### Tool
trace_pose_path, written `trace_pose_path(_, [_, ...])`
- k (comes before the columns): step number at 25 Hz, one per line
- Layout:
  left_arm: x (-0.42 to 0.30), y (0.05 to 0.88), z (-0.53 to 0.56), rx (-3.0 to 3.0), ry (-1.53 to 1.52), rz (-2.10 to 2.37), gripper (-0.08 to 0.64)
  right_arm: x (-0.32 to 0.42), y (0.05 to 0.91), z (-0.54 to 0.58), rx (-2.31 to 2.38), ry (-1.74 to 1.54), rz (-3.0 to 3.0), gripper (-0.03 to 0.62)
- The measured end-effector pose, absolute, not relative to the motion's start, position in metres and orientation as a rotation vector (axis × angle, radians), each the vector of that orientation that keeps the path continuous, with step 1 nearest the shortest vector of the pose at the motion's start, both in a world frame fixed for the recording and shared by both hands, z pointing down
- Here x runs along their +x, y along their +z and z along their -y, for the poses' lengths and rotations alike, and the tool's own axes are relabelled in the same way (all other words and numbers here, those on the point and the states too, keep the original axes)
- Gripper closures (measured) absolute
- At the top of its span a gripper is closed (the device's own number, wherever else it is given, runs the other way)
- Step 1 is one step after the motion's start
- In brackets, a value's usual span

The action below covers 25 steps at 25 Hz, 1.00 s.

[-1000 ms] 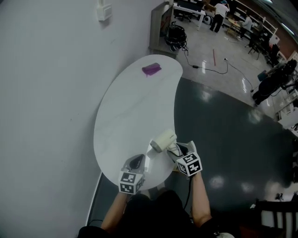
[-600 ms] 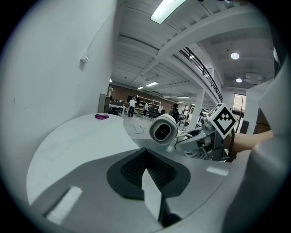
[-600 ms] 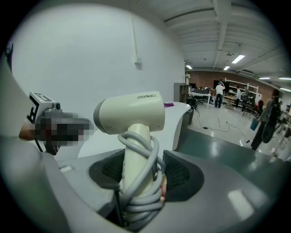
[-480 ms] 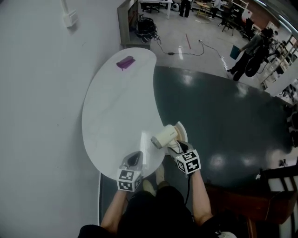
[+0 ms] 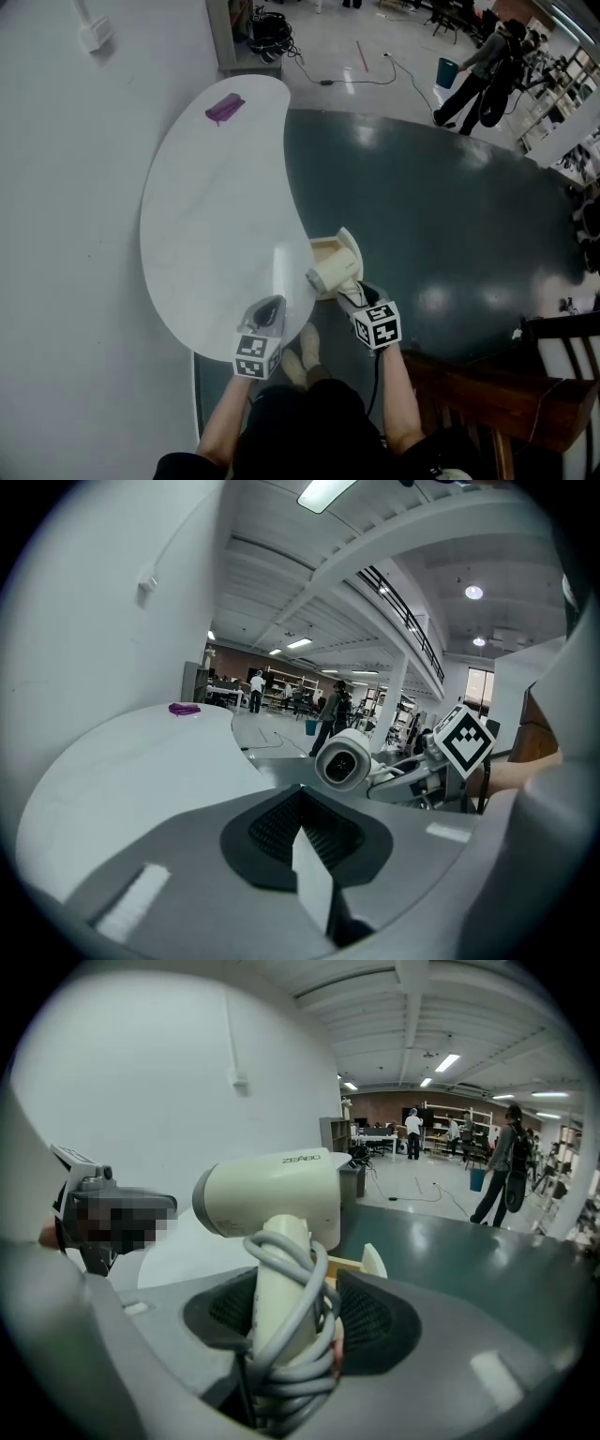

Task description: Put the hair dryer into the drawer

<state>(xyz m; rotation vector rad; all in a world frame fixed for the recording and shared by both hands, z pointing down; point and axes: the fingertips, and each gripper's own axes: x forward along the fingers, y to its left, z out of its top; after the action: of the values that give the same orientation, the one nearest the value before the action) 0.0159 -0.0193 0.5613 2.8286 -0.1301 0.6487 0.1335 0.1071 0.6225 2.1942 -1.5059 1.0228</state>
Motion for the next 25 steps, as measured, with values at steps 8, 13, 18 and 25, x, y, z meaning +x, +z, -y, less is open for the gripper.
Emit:
trace_pose_path(8, [0.058, 0.598, 0.015, 2.794, 0.722, 0.133, 0.555, 0.17, 0.678, -0.115, 2.191, 1.15, 1.479, 0.347])
trace_pose_path(13, [0.081, 0.619, 0.019, 2.759, 0.744, 0.16, 0.555, 0.189, 0.714, -0.111, 2.177, 1.214, 1.458, 0.348])
trace_pose_path(18, [0.089, 0.637, 0.022, 2.729, 0.781, 0.183, 0.555, 0.193, 0.744, -0.105, 2.137, 1.292, 1.471, 0.348])
trace_pose_path(25, [0.093, 0.651, 0.034, 2.701, 0.815, 0.231, 0.555, 0.196, 0.778, -0.094, 2.138, 1.446, 1.482, 0.347])
